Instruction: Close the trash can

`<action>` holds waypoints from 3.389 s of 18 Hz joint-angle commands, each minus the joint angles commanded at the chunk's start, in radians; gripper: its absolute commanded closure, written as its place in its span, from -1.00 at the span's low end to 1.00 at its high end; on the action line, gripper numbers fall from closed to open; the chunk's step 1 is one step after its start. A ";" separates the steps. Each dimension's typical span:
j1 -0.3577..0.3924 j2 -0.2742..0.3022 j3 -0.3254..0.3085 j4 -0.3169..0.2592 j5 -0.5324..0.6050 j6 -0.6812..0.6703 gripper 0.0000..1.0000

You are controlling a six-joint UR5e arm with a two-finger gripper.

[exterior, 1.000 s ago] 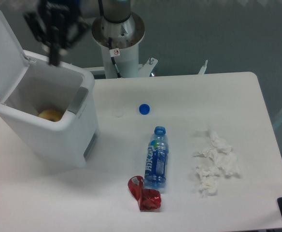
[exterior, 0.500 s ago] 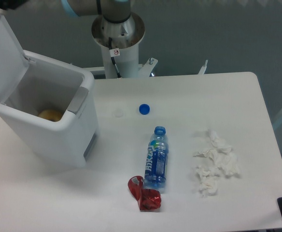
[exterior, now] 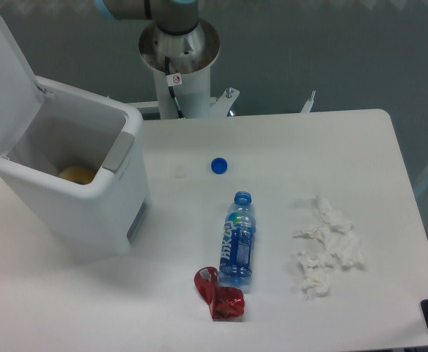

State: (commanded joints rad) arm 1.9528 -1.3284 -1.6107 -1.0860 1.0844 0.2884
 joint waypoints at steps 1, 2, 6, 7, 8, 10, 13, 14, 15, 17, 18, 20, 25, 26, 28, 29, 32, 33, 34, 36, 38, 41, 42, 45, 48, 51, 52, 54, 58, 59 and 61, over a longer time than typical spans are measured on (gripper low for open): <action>-0.005 0.000 0.000 -0.015 0.012 0.003 0.85; -0.008 0.000 0.000 -0.025 0.023 0.008 0.85; -0.011 0.000 0.000 -0.046 0.077 0.009 0.85; -0.011 0.000 0.000 -0.048 0.092 0.008 0.85; -0.011 0.000 -0.002 -0.049 0.109 0.008 0.85; -0.011 0.000 -0.008 -0.049 0.140 0.008 0.85; -0.009 0.003 -0.009 -0.057 0.150 0.005 0.85; -0.008 0.008 -0.009 -0.058 0.150 0.003 0.85; -0.008 0.011 -0.009 -0.058 0.153 0.002 0.85; -0.006 0.021 -0.009 -0.064 0.192 -0.002 0.85; -0.006 0.025 -0.009 -0.066 0.207 -0.005 0.85; -0.005 0.034 -0.009 -0.066 0.221 -0.005 0.85; -0.003 0.034 -0.009 -0.078 0.264 -0.005 0.85; -0.003 0.031 -0.011 -0.078 0.276 -0.005 0.85; -0.003 0.028 -0.012 -0.078 0.282 -0.005 0.85; -0.003 0.026 -0.014 -0.078 0.285 -0.005 0.85; 0.003 0.025 -0.020 -0.077 0.307 -0.005 0.85; 0.005 0.025 -0.020 -0.077 0.311 -0.005 0.85; 0.008 0.026 -0.020 -0.077 0.313 -0.005 0.85; 0.023 0.031 -0.020 -0.078 0.327 -0.003 0.85; 0.035 0.028 -0.021 -0.078 0.331 -0.003 0.85; 0.061 0.025 -0.023 -0.078 0.331 0.000 0.85; 0.069 0.023 -0.028 -0.078 0.331 0.002 0.85; 0.080 0.023 -0.051 -0.075 0.331 0.008 0.84; 0.094 0.021 -0.060 -0.075 0.338 0.009 0.84; 0.106 0.021 -0.060 -0.074 0.338 0.011 0.84; 0.109 0.021 -0.060 -0.074 0.338 0.009 0.84; 0.118 0.021 -0.060 -0.074 0.338 0.011 0.84; 0.136 -0.015 -0.057 -0.069 0.339 0.009 0.84; 0.143 -0.027 -0.057 -0.069 0.338 0.009 0.84; 0.149 -0.060 -0.057 -0.065 0.338 0.011 0.84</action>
State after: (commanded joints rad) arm 2.1015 -1.3881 -1.6674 -1.1505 1.4220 0.2991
